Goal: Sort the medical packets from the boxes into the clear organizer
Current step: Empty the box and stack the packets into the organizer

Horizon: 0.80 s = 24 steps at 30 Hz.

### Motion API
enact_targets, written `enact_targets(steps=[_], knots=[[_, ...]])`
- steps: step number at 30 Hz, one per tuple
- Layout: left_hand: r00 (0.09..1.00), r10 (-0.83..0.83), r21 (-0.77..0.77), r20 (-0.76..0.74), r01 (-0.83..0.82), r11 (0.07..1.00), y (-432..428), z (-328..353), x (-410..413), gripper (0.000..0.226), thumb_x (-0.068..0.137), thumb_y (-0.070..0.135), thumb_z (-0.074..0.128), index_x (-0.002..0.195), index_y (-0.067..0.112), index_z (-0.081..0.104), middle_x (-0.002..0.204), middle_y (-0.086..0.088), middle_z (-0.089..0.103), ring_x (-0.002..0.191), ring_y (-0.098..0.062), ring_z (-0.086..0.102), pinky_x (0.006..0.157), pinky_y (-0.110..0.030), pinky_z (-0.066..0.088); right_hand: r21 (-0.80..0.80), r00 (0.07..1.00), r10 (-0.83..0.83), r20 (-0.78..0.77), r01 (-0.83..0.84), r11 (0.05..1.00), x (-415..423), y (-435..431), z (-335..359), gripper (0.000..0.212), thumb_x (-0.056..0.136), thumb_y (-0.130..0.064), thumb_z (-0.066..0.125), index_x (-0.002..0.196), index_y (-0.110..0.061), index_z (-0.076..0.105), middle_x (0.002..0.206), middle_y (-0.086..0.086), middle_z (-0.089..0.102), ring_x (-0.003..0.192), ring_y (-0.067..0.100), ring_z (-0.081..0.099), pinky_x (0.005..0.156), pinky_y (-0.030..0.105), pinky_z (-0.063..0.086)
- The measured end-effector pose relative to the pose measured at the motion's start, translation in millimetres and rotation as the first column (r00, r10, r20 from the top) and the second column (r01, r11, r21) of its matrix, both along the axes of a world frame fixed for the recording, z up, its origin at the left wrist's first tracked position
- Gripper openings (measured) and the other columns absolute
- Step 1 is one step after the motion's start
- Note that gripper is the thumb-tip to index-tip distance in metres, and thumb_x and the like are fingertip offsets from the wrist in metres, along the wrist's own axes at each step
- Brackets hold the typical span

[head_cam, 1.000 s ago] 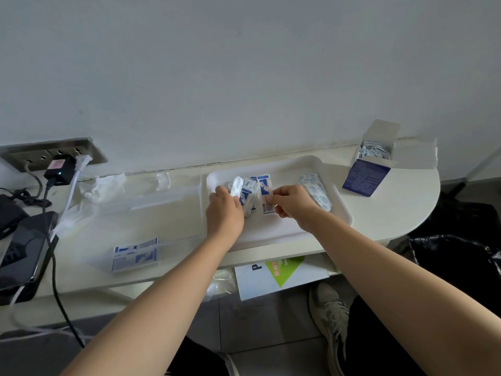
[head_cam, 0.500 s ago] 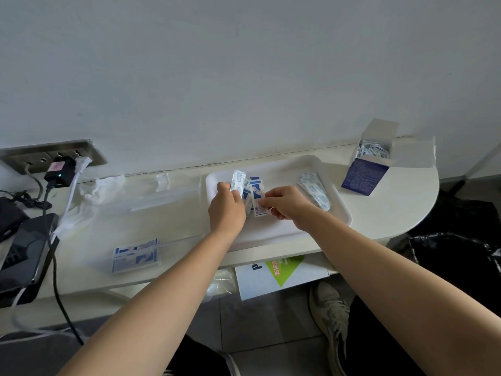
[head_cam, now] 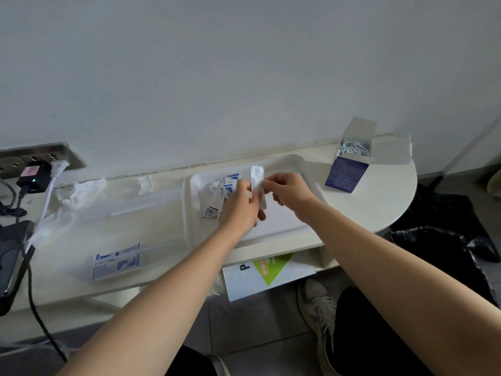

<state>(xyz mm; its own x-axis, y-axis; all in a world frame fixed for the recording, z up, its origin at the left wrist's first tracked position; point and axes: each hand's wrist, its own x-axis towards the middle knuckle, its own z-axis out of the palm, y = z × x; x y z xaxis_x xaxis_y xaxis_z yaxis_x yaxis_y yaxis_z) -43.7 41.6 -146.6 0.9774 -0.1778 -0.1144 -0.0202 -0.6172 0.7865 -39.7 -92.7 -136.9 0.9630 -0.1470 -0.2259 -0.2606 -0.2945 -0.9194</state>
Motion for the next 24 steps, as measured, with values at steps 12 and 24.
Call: enact_targets(steps=[12,24], knots=[[0.957,0.248,0.357,0.148,-0.286,0.889,25,-13,10,0.037,0.091,0.021,0.056,0.121,0.004,0.043,0.125,-0.018,0.04,0.106,-0.039,0.054,0.081,-0.043,0.045,-0.544,0.988,-0.114,0.108,0.155,0.824,11,-39,-10,0.033,0.087,-0.013,0.059,0.12,-0.01,0.061,0.107,0.01,0.066,0.099,0.028,0.061,0.086,0.033,0.048],[0.973,0.214,0.26,0.09,-0.231,0.938,42,-29,14,0.032,0.086,0.023,0.066,0.112,0.013,0.049,0.109,-0.008,0.061,0.095,-0.028,0.059,0.074,-0.031,0.04,-0.3,0.975,0.18,-0.133,-0.213,0.93,11,52,-23,0.045,0.078,-0.032,0.073,0.095,0.009,0.065,0.083,0.025,0.064,0.066,0.021,0.047,0.058,0.033,0.041]])
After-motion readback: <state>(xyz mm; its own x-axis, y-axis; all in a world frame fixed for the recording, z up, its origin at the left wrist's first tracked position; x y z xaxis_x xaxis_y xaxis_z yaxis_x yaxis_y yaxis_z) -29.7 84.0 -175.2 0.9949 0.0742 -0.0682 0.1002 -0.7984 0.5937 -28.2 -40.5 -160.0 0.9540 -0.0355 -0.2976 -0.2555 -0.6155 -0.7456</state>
